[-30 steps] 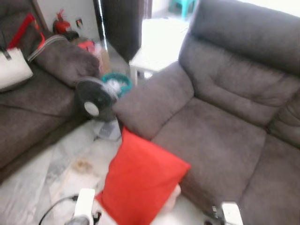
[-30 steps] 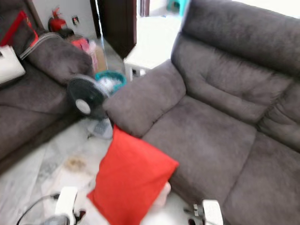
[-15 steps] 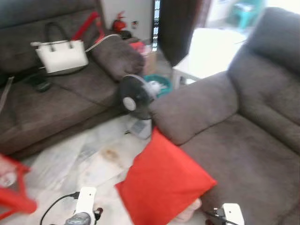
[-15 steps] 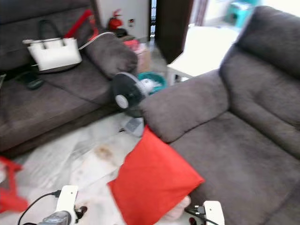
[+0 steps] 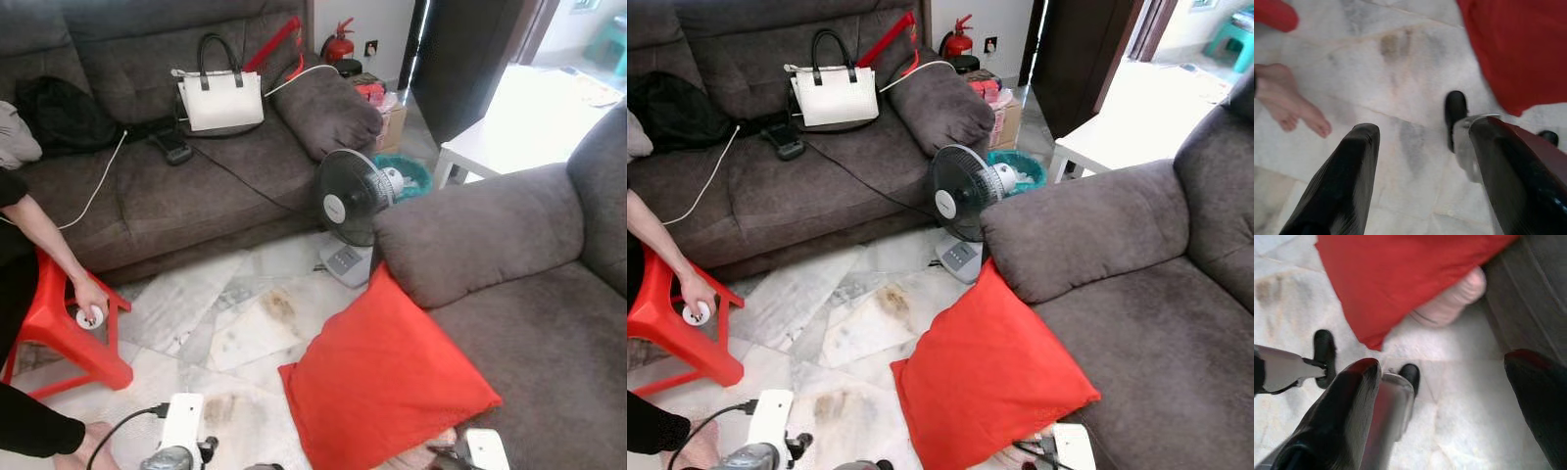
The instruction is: Move the pillow to the sofa from floor
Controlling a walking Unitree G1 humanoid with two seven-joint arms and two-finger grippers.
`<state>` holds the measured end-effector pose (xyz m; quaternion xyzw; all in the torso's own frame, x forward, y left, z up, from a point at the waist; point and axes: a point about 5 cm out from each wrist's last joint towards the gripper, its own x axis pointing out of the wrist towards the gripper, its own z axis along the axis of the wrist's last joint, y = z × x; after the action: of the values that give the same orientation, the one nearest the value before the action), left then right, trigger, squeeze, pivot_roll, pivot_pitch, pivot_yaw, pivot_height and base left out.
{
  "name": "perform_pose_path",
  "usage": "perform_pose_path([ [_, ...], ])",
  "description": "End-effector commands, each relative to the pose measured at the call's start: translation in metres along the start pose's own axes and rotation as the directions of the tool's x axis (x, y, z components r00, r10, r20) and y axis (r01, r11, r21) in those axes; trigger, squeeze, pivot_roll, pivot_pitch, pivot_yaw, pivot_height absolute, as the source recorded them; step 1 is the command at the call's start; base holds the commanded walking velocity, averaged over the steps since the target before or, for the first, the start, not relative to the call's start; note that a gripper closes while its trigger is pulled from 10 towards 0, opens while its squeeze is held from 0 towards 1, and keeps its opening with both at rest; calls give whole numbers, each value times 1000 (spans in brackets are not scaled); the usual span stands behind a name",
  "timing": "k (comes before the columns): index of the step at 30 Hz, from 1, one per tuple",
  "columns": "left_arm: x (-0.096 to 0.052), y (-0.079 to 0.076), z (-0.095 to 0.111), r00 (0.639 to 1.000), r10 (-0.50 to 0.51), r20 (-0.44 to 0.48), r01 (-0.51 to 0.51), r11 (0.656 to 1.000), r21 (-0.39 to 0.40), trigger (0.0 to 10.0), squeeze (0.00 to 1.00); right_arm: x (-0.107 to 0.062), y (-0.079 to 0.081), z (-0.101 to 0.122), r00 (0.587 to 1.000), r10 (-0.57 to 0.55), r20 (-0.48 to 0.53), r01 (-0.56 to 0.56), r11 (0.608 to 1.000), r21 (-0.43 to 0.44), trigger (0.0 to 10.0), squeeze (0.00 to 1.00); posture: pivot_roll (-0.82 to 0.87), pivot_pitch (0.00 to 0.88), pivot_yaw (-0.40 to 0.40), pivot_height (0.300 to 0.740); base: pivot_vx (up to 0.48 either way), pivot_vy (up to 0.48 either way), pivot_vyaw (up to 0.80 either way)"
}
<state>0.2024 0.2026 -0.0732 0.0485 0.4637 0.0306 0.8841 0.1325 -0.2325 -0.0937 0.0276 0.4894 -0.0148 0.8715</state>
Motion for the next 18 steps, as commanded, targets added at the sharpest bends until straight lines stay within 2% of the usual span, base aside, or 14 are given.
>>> perform_pose_path([
  [1, 0, 2, -3, 1000, 4, -13, -5, 1000, -12, 10000, 0, 0, 0, 2, 1000, -3, 10, 3, 1000, 19, 10000, 0, 162, 64, -42, 740, 0, 0, 0],
  [18, 0, 3, -2, 1000, 6, -3, -6, 1000, 21, 10000, 0, 0, 0, 2, 1000, 2, 11, -2, 1000, 13, 10000, 0, 160, 63, -40, 740, 0, 0, 0],
])
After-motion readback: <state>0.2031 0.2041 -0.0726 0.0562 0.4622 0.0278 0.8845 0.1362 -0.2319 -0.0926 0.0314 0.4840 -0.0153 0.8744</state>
